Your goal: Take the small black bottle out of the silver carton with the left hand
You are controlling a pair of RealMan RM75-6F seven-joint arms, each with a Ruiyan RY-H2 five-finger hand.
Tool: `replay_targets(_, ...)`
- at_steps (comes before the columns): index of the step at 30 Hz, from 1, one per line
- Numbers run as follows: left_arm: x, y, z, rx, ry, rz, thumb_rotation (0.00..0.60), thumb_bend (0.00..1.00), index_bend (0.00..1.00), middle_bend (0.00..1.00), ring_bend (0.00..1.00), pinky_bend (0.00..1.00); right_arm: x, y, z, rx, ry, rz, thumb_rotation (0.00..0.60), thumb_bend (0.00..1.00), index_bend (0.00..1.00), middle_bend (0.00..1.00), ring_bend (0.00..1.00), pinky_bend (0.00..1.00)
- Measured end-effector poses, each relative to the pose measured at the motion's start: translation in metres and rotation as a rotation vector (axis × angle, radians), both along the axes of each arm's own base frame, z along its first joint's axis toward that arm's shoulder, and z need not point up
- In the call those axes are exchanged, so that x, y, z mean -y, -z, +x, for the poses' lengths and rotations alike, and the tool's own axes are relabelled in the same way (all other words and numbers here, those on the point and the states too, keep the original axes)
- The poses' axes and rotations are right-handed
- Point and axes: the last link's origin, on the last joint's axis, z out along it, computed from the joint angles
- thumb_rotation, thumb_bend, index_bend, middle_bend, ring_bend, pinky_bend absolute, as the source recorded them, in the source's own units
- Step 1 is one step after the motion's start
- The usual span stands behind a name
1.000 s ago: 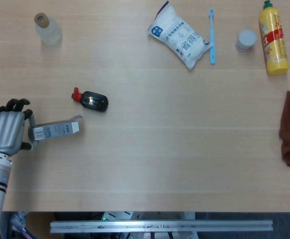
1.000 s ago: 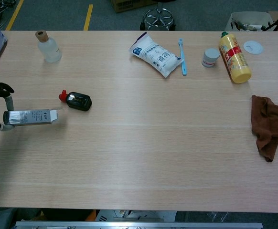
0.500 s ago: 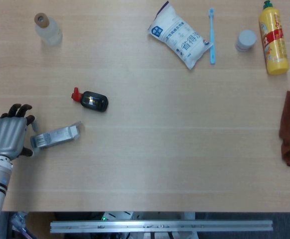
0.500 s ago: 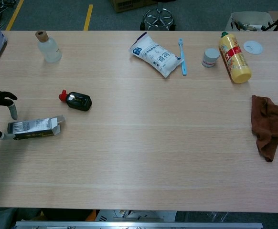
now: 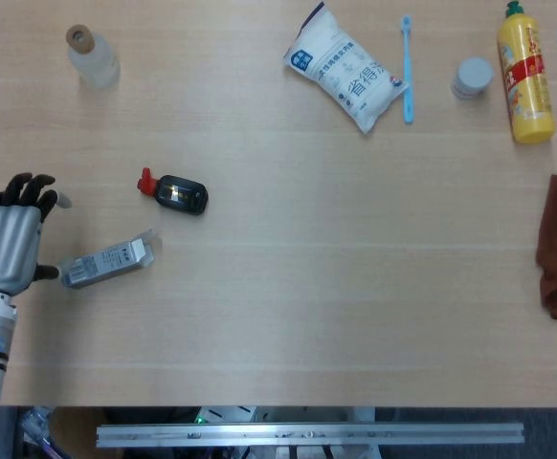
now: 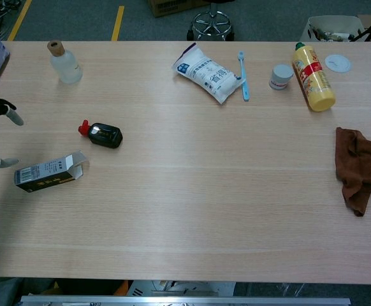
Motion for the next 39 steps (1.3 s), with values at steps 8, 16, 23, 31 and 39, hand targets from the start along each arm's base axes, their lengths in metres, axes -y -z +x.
replay_targets(8, 0.008, -0.046, 0.027, 0.023, 0.219, 0.276, 0.6, 0.11, 0.44, 0.32, 0.26, 0.37, -0.009, -0.002, 0.005, 0.02, -0.013, 0.02, 0.6, 0.23, 0.33, 0.24, 0.17, 0.24)
replay_targets(16, 0.043, -0.095, 0.017, 0.027, 0.239, 0.389, 0.6, 0.11, 0.47, 0.35, 0.28, 0.41, -0.024, -0.004, 0.014, 0.035, -0.033, 0.025, 0.6, 0.23, 0.33, 0.25, 0.17, 0.24)
replay_targets(23, 0.076, -0.106, 0.01, 0.029, 0.192, 0.359, 0.6, 0.11, 0.48, 0.36, 0.29, 0.42, -0.032, -0.002, 0.023, 0.044, -0.044, 0.031, 0.6, 0.23, 0.33, 0.25, 0.17, 0.24)
replay_targets(31, 0.077, -0.099, 0.002, 0.038, 0.15, 0.308, 0.6, 0.11, 0.48, 0.36, 0.29, 0.42, -0.03, 0.001, 0.026, 0.049, -0.041, 0.041, 0.6, 0.23, 0.33, 0.25, 0.17, 0.24)
replay_targets(39, 0.069, -0.092, -0.008, 0.046, 0.119, 0.276, 0.6, 0.11, 0.48, 0.36, 0.29, 0.42, -0.029, 0.004, 0.021, 0.053, -0.025, 0.049, 0.6, 0.23, 0.33, 0.25, 0.17, 0.24)
